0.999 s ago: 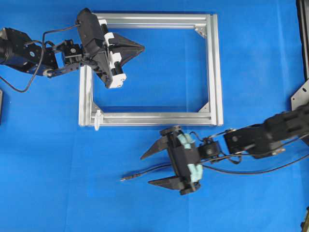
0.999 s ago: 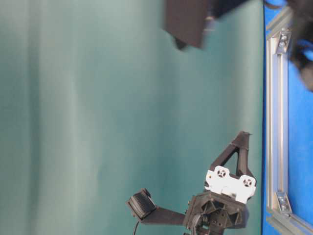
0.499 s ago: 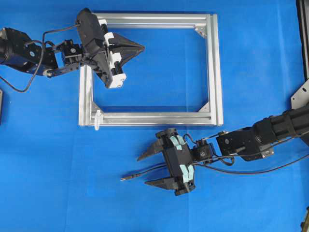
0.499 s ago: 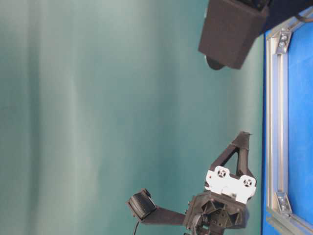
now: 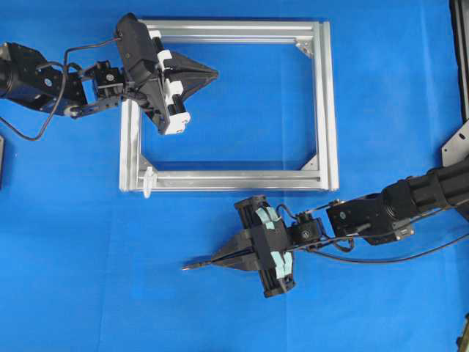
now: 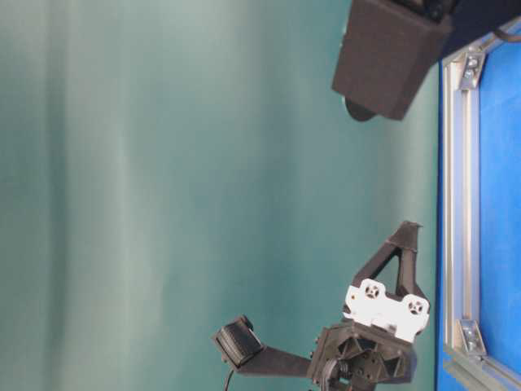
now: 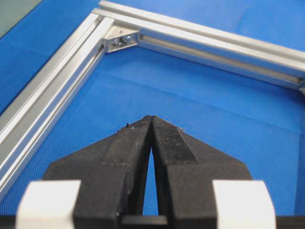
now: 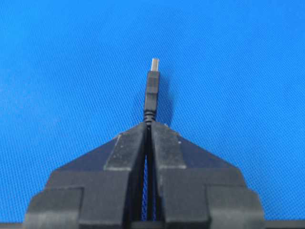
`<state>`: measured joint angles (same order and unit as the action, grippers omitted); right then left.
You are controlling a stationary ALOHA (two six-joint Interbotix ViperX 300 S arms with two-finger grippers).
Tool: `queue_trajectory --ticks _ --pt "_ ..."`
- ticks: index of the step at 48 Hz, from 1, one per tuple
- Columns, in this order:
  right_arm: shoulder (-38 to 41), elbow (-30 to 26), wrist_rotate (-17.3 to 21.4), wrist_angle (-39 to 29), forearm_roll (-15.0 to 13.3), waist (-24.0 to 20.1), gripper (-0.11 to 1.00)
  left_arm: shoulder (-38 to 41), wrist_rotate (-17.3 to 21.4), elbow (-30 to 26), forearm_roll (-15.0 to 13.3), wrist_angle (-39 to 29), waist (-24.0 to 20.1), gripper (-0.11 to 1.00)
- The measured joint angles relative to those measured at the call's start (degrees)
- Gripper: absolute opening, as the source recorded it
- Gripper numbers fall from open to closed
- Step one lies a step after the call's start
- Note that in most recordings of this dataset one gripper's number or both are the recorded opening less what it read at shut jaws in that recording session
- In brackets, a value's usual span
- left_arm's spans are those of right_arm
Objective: Insert the wire through the string loop located on the left side.
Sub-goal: 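Lift the cable plug with the right gripper and turn it leftward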
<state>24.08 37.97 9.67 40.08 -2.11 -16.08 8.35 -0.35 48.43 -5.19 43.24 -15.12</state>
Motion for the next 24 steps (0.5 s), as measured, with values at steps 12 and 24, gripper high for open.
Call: queue_trajectory --ticks 12,24 --pt "0.0 0.0 0.0 -0.09 0.0 0.0 0.01 0.0 0.0 0.0 0.0 -0.09 0.0 0.0" --pt "-3.78 1.58 -0.18 -1.05 -0.09 0.09 0.01 0.0 0.0 0.0 0.09 -0.09 0.0 0.0"
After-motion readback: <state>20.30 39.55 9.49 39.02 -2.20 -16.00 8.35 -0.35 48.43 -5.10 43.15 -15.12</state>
